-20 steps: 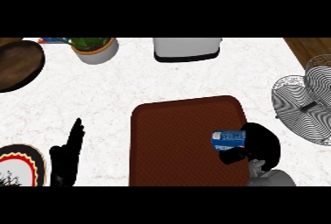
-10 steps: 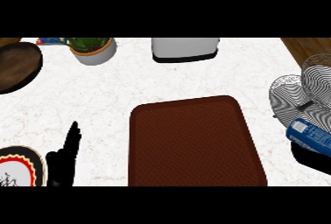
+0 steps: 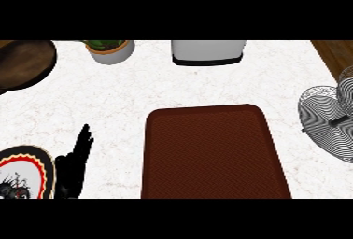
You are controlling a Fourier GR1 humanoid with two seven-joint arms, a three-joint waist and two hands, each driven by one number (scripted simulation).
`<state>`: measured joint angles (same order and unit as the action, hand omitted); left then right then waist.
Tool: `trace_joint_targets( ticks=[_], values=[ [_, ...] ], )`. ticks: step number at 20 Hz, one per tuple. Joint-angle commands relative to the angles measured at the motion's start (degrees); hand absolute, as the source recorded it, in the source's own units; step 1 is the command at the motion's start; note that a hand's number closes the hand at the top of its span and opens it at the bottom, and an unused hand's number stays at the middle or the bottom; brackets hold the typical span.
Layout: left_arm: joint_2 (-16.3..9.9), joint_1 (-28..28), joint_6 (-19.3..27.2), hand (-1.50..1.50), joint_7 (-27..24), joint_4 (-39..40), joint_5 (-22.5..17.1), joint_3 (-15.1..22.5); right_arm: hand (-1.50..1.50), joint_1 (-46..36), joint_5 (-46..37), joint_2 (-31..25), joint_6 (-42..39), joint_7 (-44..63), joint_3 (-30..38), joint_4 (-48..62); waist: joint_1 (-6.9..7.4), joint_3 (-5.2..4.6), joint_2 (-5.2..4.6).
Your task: Pick the can from the tray and place it in the tiered basket
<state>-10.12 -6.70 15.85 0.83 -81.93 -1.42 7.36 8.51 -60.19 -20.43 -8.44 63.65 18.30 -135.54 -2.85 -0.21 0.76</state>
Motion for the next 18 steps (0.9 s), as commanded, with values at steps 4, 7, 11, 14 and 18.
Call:
trace_joint_targets(
  ticks=[4,7,11,14,18],
  values=[
    [0.0,1.0,-1.8,0.0,-0.8,2.2,-0.4,-0.3,1.5,-10.3,4.0,-5.2,-16.7,12.8,7.2,-10.9,2.28,-0.03,-0.53],
    [2.3,-1.4,0.2,0.0,0.2,0.2,2.1,3.1,1.5,-14.1,6.9,-6.4,-20.2,11.7,10.7,-8.1,2.27,0.05,-0.37],
    [1.2,1.5,-0.7,0.0,1.9,0.6,0.9,0.9,1.5,-23.4,7.6,-10.1,-21.5,8.5,16.6,2.9,2.66,0.1,-0.52],
    [1.1,2.0,-1.4,0.0,-1.0,3.2,0.8,0.2,1.5,-29.2,8.9,-13.5,-22.1,6.5,20.4,10.4,2.79,0.06,-0.66],
    [0.1,0.2,-3.1,0.0,0.8,0.7,0.1,0.2,1.5,-31.1,6.8,-13.0,-18.3,2.8,19.1,17.6,3.5,0.15,-0.83]
  ],
)
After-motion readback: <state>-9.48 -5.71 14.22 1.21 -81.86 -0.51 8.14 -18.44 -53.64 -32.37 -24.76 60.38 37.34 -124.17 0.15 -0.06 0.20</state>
